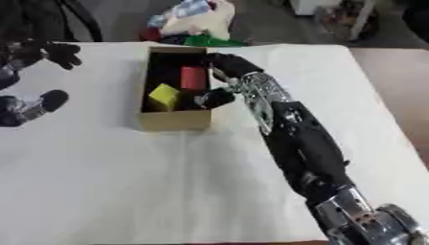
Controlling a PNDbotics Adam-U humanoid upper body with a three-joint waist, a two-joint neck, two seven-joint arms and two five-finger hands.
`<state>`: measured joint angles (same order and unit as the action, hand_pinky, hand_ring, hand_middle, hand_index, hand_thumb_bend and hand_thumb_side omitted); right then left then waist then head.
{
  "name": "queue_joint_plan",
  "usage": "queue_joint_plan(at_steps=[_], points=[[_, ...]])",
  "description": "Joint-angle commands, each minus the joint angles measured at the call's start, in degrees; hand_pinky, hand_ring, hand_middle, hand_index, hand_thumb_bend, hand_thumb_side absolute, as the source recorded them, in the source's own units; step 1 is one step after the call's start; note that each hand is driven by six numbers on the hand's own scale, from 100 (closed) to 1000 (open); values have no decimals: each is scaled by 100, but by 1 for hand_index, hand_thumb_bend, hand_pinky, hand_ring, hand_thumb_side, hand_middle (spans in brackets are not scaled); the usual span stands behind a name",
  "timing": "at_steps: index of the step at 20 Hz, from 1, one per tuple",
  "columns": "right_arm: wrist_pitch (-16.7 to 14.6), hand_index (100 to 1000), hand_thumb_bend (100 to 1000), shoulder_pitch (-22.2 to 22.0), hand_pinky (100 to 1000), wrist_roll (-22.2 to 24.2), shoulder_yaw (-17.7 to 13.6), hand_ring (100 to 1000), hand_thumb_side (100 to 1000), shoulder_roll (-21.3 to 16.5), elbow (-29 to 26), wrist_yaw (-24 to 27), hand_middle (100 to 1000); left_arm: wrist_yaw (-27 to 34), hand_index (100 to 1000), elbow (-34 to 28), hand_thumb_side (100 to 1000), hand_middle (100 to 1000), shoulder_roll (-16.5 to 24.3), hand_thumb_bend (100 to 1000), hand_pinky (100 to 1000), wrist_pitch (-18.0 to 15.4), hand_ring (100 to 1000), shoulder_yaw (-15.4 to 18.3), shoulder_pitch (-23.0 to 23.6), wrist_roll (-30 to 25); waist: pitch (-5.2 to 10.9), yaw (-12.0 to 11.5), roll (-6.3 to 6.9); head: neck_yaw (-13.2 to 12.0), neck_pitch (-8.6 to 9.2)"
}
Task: Pick up objects on the table and place them in the box.
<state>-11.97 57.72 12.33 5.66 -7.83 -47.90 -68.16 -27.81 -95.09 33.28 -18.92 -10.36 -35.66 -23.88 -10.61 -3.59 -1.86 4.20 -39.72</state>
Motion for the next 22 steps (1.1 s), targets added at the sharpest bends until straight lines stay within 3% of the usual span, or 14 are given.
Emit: queue_joint_plan(at_steps=[1, 6, 10, 13, 16, 22], points=[[17, 1000, 641, 161, 868, -130, -46, 895, 776, -118, -156, -79, 882, 33, 977, -40, 963, 755, 94, 325, 799, 9, 740, 87, -42, -19, 113, 20, 35, -6, 47], [-81, 1000, 639, 159, 859, -328, 23, 890, 799, -205, -501, 148, 871, 60, 978, 3, 967, 753, 102, 319, 798, 19, 738, 119, 9, -22, 123, 80, 54, -37, 31], [-346, 998, 567, 47, 843, -421, 238, 879, 772, -475, -1029, 847, 852, 93, 977, 24, 971, 751, 120, 309, 796, 28, 736, 168, 88, 13, 122, 153, 54, -94, 28], [-511, 984, 505, -180, 826, -474, 492, 870, 750, -863, -1582, 1832, 840, 123, 976, 19, 973, 746, 148, 300, 794, 52, 734, 236, 176, 82, 111, 224, 56, -144, 53], [-480, 974, 445, -464, 805, -521, 800, 859, 731, -1314, -2237, 2913, 830, 161, 977, -2, 989, 738, 165, 260, 789, 93, 729, 320, 280, 190, 93, 298, 52, -177, 103], [71, 942, 396, -1150, 753, -843, 1177, 829, 704, -1920, -3527, 5074, 796, 306, 978, -54, 1000, 731, 111, 220, 782, 177, 721, 436, 454, 405, 64, 407, 57, -187, 173]])
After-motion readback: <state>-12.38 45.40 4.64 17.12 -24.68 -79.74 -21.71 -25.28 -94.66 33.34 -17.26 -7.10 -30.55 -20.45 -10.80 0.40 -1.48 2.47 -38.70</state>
